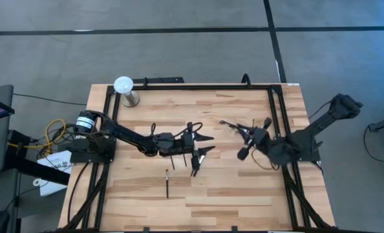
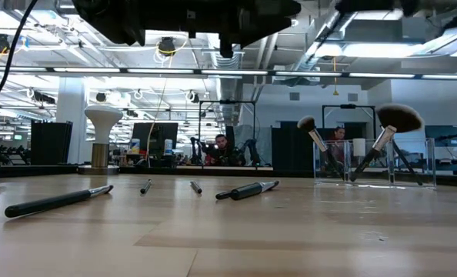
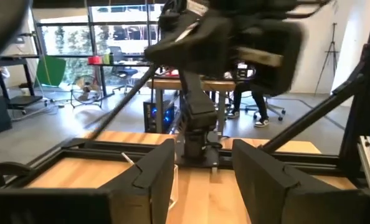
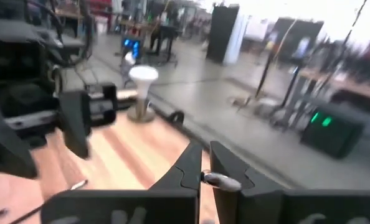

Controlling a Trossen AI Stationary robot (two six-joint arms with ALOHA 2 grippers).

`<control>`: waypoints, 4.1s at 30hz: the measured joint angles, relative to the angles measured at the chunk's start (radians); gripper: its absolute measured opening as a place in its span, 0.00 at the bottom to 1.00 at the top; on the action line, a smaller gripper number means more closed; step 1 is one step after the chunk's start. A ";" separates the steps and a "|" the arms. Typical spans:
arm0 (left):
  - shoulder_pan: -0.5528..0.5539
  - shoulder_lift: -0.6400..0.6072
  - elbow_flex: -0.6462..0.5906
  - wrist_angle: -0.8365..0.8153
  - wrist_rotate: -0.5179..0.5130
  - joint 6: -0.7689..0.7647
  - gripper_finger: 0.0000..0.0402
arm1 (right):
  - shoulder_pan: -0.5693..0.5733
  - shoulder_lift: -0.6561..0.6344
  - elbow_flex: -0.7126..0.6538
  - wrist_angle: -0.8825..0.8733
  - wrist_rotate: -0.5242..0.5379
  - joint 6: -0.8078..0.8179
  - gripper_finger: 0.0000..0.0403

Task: Pick & Place Makeup Supplies
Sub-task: Put the black makeup brush into the transparent organizer

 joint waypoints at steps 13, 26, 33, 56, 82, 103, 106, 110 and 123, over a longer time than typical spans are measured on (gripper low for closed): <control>-0.005 0.000 0.000 -0.007 0.002 0.000 0.40 | -0.330 -0.137 0.000 -0.716 -0.463 0.486 0.02; -0.011 -0.001 0.000 -0.034 0.003 -0.048 0.40 | -0.444 -0.021 -0.047 -0.754 -0.597 0.606 0.06; -0.031 0.000 0.000 -0.264 -0.006 -0.166 0.40 | -0.446 0.061 -0.048 -0.694 -0.606 0.597 0.16; -0.182 0.010 0.000 -0.657 -0.248 -0.611 0.40 | -0.327 0.047 0.168 -0.569 -0.672 0.420 0.22; -0.151 0.226 0.007 -0.589 -0.220 -0.673 0.40 | -0.327 0.485 0.168 -0.202 -0.955 0.134 0.22; -0.148 0.201 0.001 -0.585 -0.222 -0.614 0.40 | -0.372 0.579 0.168 -0.025 -1.097 -0.023 0.27; -0.148 0.195 0.001 -0.582 -0.222 -0.593 0.40 | -0.372 0.610 0.168 -0.021 -1.095 -0.024 0.33; -0.148 0.203 0.001 -0.579 -0.210 -0.595 0.40 | -0.372 0.679 0.168 -0.002 -1.090 -0.064 0.41; -0.152 0.205 -0.014 -0.580 -0.195 -0.590 0.40 | -0.372 0.850 0.171 0.078 -1.029 -0.144 0.46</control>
